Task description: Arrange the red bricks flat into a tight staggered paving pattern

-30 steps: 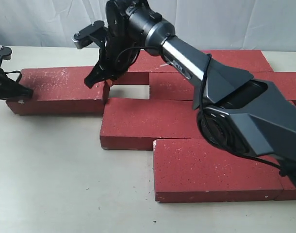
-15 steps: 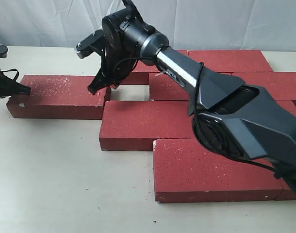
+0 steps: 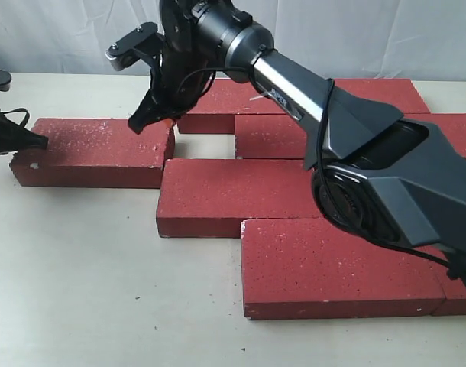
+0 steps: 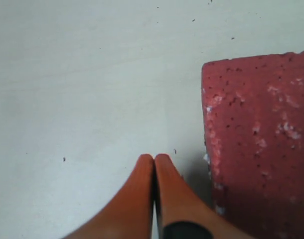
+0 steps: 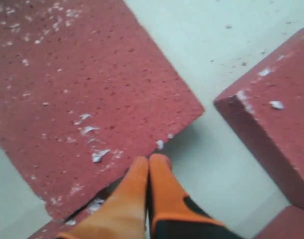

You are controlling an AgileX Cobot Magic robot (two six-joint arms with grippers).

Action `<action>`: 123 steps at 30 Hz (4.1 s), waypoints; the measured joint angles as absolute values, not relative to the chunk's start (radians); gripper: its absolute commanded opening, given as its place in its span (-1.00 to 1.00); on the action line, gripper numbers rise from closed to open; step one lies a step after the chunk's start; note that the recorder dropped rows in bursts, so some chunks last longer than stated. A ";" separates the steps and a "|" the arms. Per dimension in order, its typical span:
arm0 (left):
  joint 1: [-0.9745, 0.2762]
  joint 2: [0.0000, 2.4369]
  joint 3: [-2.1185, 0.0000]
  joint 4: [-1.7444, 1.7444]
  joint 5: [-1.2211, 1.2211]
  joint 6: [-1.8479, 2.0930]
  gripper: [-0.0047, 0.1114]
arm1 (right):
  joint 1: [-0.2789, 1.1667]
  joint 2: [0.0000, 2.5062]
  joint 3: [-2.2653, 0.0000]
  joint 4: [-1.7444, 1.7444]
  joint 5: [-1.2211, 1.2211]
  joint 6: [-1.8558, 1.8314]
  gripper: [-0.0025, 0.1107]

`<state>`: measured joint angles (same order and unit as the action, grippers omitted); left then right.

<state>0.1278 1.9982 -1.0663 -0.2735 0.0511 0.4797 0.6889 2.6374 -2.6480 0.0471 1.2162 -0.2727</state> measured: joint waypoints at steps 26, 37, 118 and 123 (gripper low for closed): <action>0.128 1.998 -1.066 -0.293 0.046 0.480 -0.92 | 0.748 2.630 -2.453 0.241 1.201 -0.618 -0.97; 0.128 1.998 -1.066 -0.293 0.043 0.480 -0.92 | 0.748 2.630 -2.453 0.195 1.108 -0.582 -0.97; 0.103 2.149 -1.266 -0.498 0.130 0.535 -0.92 | 0.643 2.670 -2.519 0.120 1.136 -0.390 -0.97; 0.103 2.147 -1.266 -0.494 0.133 0.535 -0.92 | 0.651 2.663 -2.519 0.106 1.177 -0.405 -0.97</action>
